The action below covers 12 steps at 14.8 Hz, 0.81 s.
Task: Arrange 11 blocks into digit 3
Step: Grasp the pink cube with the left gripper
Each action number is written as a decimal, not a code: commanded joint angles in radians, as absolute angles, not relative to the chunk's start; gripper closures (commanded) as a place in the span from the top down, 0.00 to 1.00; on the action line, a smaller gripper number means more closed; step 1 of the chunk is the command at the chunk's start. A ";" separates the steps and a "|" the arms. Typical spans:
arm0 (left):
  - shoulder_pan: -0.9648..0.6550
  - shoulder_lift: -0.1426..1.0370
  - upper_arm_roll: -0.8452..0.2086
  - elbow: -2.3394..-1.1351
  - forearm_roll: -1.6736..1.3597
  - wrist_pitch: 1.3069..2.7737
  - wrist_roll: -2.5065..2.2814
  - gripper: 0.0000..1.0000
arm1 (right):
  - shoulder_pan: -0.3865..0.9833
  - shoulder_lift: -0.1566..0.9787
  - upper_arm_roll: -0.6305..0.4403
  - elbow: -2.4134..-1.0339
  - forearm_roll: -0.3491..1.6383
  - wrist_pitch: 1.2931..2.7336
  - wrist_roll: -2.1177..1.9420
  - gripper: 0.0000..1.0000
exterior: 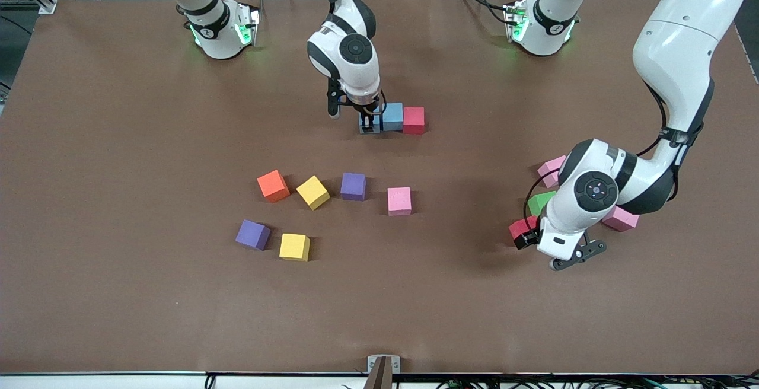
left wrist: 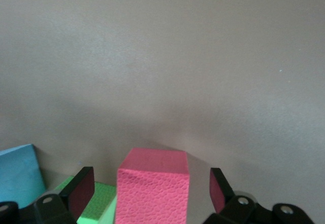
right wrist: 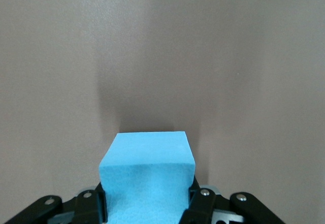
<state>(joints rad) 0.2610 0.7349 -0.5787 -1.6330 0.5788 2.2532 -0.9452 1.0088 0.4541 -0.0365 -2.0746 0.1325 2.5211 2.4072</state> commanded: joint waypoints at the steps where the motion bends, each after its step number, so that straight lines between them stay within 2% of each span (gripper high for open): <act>1: 0.258 0.747 -0.583 -1.618 0.557 2.263 -0.954 1.00 | 1.032 0.462 -0.046 -2.068 0.140 2.533 2.434 0.00; 12: 0.261 0.752 -0.583 -1.675 0.558 2.263 -0.940 1.00 | 1.040 0.465 -0.048 -2.074 0.140 2.559 2.436 0.00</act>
<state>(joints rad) 0.2573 0.7589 -0.5809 -1.6595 0.5674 2.2586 -0.9470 1.0224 0.4559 -0.0365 -2.0747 0.1325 2.5414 2.4128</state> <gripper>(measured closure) 0.000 0.454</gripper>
